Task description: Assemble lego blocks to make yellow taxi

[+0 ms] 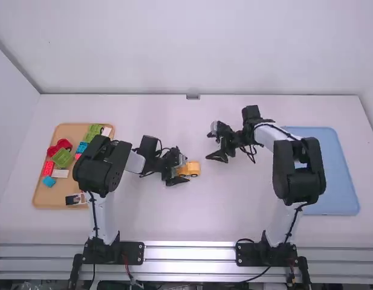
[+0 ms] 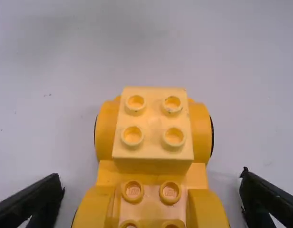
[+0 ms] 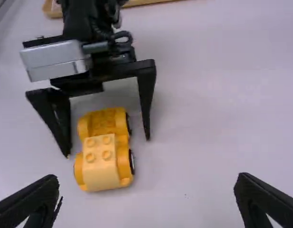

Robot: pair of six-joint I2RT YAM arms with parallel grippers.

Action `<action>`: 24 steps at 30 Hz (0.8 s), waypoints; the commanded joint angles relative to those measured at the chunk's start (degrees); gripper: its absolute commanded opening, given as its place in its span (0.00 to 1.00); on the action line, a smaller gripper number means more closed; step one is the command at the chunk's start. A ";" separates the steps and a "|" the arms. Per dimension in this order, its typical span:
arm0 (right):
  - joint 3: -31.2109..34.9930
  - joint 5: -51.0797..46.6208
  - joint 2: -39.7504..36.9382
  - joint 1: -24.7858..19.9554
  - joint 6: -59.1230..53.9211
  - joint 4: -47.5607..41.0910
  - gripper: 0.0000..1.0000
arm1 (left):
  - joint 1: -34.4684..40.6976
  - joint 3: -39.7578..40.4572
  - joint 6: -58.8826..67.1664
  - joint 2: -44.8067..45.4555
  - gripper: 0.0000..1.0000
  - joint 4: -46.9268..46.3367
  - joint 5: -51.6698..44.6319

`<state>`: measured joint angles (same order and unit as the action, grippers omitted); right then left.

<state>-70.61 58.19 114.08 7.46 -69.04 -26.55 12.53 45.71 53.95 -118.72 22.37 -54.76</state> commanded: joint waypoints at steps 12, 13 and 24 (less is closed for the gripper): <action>0.85 -16.26 -6.12 3.08 20.85 15.58 0.99 | -0.20 12.57 8.26 5.35 0.99 -32.74 4.90; 1.81 -15.89 -7.89 3.06 20.85 16.31 0.98 | -0.22 14.60 10.45 6.67 0.99 -37.94 4.87; 13.31 -1.79 -18.88 2.56 19.52 22.45 0.99 | -3.06 30.95 11.58 14.91 0.99 -63.23 11.10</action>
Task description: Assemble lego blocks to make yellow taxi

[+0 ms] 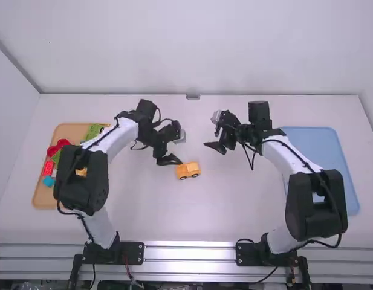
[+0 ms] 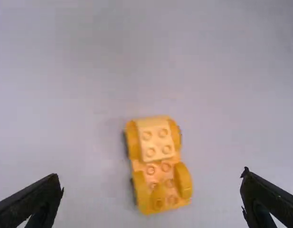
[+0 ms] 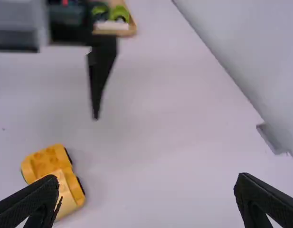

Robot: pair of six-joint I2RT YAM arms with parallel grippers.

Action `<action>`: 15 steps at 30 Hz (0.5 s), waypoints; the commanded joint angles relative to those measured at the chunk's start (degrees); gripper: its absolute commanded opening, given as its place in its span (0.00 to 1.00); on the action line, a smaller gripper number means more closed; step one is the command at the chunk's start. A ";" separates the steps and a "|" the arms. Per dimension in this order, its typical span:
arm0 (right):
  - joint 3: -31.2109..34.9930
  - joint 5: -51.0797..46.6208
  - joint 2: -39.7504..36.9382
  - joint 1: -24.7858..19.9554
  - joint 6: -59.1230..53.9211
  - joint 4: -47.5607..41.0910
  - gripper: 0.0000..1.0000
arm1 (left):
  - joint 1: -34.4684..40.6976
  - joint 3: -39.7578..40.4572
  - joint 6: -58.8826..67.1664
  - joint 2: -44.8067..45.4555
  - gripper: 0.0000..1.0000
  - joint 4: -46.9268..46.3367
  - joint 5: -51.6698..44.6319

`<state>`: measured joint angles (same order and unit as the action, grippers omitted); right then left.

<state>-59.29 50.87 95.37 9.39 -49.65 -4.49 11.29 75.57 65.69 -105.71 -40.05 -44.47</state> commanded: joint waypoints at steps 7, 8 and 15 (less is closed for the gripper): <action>2.14 6.88 -0.17 4.17 8.94 8.83 0.99 | -8.70 1.57 -24.50 9.53 0.99 4.79 12.72; 1.27 5.88 -0.17 5.62 8.22 8.74 0.99 | -9.62 1.40 -27.80 11.39 0.99 4.72 15.69; -2.82 6.16 -0.17 10.12 4.63 7.87 0.99 | -11.67 -0.46 -52.17 21.09 0.99 5.84 42.42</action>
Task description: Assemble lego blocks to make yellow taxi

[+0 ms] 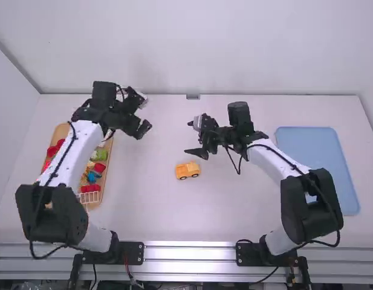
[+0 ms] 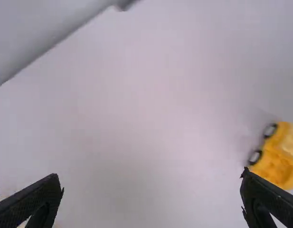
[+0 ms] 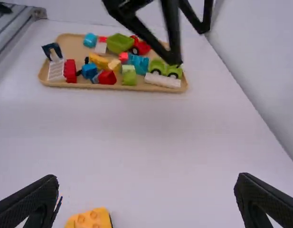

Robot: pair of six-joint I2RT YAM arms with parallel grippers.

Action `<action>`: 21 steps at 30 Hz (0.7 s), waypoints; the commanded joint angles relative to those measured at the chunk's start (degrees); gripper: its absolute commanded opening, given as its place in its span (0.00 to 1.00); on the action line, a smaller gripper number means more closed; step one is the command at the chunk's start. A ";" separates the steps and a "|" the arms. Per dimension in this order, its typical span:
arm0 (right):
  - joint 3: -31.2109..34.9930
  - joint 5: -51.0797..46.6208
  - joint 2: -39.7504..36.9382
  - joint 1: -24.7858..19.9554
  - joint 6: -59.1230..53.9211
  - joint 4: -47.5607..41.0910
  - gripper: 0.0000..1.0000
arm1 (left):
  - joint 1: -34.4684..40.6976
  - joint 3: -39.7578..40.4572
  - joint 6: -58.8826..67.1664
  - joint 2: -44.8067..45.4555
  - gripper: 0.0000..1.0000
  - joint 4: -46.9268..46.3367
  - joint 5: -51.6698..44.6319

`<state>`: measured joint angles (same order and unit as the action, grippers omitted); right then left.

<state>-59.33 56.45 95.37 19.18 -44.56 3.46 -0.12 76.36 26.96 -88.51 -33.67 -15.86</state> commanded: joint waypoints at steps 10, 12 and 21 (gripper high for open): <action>-10.32 -1.18 -0.15 5.53 0.02 -5.31 0.99 | -4.92 -9.44 -30.62 17.31 0.99 4.83 32.87; -10.99 -2.21 -0.15 6.27 1.97 -5.18 0.99 | -7.08 -10.60 -32.15 18.80 0.99 4.66 32.81; -12.07 -6.47 -0.11 10.36 5.84 -0.72 0.99 | -22.56 -15.74 -40.57 23.41 0.99 3.69 25.94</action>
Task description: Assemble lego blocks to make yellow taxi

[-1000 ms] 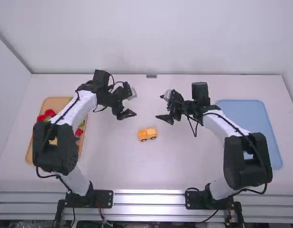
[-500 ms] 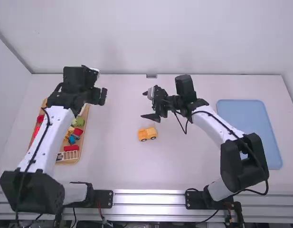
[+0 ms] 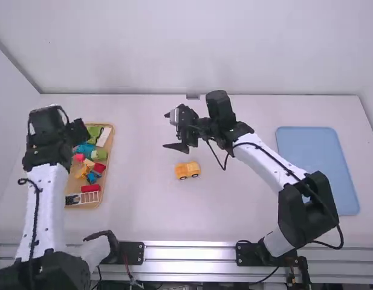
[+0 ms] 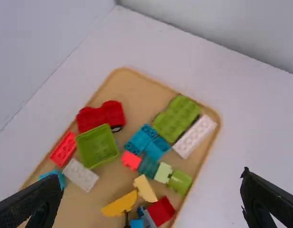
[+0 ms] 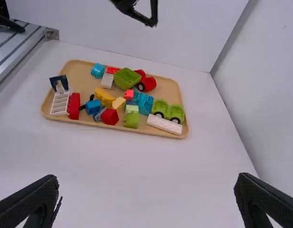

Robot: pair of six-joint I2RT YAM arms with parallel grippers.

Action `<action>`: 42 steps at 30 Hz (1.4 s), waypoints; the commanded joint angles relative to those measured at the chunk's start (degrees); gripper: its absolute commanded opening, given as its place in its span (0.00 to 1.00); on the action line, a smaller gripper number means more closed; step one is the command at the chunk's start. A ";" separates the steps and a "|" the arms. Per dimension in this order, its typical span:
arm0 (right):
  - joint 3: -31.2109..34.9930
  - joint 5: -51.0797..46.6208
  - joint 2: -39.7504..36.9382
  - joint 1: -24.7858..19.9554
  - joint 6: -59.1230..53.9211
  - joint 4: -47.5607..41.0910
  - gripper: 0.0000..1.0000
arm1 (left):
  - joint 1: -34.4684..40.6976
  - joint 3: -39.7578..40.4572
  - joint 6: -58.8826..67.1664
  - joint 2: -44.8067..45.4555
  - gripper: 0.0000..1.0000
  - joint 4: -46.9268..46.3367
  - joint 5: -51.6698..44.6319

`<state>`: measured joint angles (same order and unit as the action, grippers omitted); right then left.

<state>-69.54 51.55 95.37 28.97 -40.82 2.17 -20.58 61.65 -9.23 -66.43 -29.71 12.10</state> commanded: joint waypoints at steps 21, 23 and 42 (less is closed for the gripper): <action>-2.56 -3.65 -0.11 2.49 2.03 0.35 0.99 | -8.35 -2.51 -8.28 -10.14 0.99 4.35 -13.38; -2.56 -3.67 -0.11 1.99 2.03 0.17 0.99 | -8.35 1.57 -10.47 -14.82 0.99 -1.70 -14.25; -2.49 -8.17 -0.11 1.77 2.05 -0.02 0.99 | -8.31 17.29 -21.92 -39.56 0.66 -17.97 -11.93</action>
<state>-70.43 43.70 95.37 31.07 -39.13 2.17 -29.08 79.96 -26.04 -105.34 -47.33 -4.10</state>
